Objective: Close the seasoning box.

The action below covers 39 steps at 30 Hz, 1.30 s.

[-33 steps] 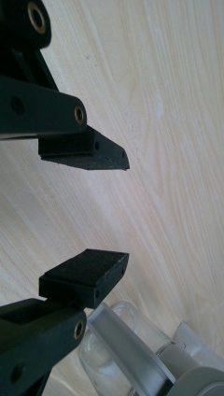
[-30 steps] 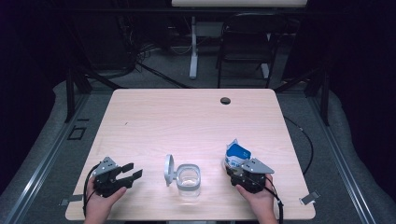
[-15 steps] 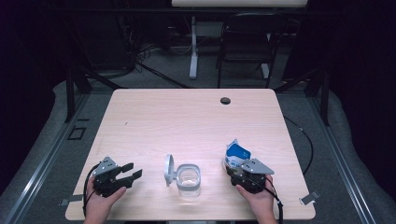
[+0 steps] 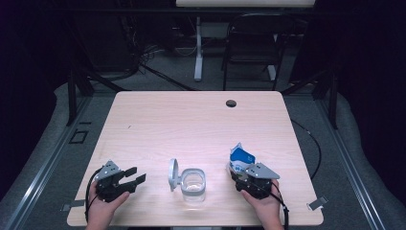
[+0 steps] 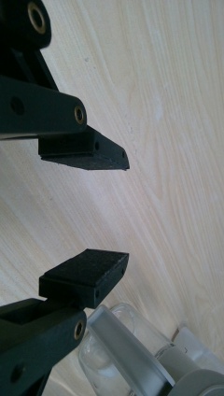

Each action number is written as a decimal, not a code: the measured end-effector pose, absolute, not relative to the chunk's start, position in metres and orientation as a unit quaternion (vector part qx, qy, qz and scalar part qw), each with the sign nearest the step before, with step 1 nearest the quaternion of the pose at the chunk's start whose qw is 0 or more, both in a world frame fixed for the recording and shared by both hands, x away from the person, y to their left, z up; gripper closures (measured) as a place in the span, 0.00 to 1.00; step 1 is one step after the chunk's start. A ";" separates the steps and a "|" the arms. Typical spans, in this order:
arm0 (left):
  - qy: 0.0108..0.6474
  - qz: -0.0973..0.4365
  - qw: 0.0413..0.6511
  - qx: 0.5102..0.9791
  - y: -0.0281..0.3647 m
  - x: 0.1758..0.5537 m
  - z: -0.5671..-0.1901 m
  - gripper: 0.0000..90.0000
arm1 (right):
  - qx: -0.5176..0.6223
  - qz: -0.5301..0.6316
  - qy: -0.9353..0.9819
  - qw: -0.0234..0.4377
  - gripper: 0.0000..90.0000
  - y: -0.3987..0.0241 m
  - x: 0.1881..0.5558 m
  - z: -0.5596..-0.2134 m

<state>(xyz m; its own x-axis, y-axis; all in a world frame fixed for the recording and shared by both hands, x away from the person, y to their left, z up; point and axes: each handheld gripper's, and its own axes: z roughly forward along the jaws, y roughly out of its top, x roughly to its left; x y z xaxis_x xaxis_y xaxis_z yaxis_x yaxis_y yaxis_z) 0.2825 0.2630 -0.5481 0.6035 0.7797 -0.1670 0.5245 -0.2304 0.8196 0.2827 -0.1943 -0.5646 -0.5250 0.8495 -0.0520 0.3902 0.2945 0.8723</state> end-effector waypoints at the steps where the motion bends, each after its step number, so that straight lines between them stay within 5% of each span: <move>1: 0.423 0.140 0.454 0.772 0.263 0.282 -0.548 0.54 | 0.405 0.431 0.760 0.270 0.46 -0.194 0.282 -0.562; 39: 0.417 0.144 0.461 0.769 0.263 0.279 -0.541 0.54 | 0.323 0.400 0.788 0.338 0.46 -0.175 0.272 -0.504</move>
<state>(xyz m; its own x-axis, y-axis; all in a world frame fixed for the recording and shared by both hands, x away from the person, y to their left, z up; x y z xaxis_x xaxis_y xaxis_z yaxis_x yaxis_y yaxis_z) 0.2790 0.2632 -0.5406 0.6101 0.7754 -0.1630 0.5089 -0.2258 0.8307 0.2718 -0.1747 -0.5035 -0.5622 0.7804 -0.2736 0.2390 0.4701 0.8496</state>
